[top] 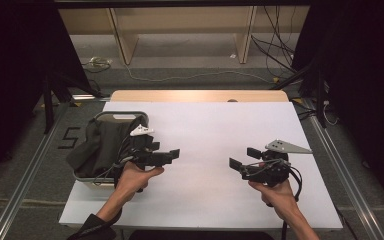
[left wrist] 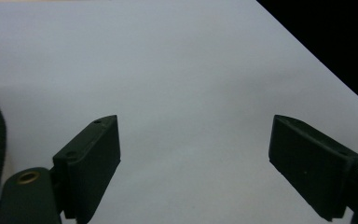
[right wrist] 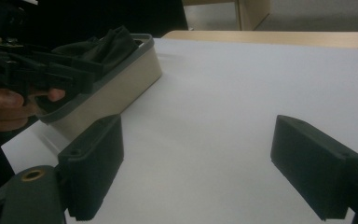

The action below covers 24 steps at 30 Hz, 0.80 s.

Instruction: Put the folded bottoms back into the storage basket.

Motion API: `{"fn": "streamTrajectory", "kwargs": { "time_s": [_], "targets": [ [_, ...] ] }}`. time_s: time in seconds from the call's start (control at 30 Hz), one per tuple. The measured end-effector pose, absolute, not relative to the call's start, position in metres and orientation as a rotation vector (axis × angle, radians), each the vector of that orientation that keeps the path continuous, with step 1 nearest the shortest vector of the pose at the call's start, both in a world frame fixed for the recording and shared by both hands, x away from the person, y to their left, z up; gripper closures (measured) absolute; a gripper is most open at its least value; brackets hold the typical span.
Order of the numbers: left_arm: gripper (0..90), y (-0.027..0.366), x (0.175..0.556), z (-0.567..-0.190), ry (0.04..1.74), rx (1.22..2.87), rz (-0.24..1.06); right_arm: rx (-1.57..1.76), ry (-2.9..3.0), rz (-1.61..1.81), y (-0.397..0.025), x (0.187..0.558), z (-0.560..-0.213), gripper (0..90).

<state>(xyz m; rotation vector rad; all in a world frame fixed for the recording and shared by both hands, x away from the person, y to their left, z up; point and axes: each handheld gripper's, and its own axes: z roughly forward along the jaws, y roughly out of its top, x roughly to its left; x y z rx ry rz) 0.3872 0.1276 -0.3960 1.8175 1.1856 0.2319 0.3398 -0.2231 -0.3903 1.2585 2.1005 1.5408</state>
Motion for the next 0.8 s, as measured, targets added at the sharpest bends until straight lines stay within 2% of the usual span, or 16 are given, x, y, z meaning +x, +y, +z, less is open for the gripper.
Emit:
{"fn": "streamTrajectory", "kwargs": {
  "time_s": [0.8],
  "targets": [
    [15.4,0.114,0.352,-0.407,0.923,1.79,0.285,1.19,2.033,1.556,-0.23,0.317,-0.397,17.3]
  ]
}}
